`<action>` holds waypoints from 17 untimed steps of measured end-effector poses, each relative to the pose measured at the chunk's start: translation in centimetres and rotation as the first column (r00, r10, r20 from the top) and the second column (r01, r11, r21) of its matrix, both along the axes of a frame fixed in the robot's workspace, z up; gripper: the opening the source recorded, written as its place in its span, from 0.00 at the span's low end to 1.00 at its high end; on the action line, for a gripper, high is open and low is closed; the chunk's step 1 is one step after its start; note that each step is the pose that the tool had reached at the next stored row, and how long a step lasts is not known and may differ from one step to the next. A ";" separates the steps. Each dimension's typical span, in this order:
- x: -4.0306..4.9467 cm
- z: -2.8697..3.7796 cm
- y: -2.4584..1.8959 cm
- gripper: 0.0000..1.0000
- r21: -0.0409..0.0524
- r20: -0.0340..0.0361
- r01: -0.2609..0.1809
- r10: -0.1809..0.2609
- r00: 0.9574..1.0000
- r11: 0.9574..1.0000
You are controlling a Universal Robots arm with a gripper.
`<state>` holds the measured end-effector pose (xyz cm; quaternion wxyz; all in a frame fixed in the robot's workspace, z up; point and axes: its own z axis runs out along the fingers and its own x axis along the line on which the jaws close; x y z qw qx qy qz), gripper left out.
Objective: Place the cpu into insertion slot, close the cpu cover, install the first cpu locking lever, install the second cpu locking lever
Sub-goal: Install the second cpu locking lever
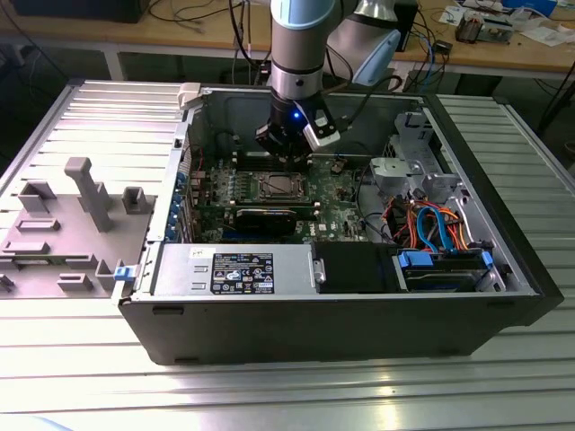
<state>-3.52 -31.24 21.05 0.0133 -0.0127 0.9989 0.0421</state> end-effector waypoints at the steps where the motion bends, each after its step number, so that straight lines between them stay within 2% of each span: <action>1: 0.00 0.04 0.00 0.11 0.000 0.000 0.000 0.000 1.000 1.000; 6: 0.00 0.11 0.00 0.11 0.000 0.000 0.000 0.000 1.000 1.000; 17: 0.00 0.11 -0.38 0.11 0.000 0.000 0.000 0.000 1.000 1.000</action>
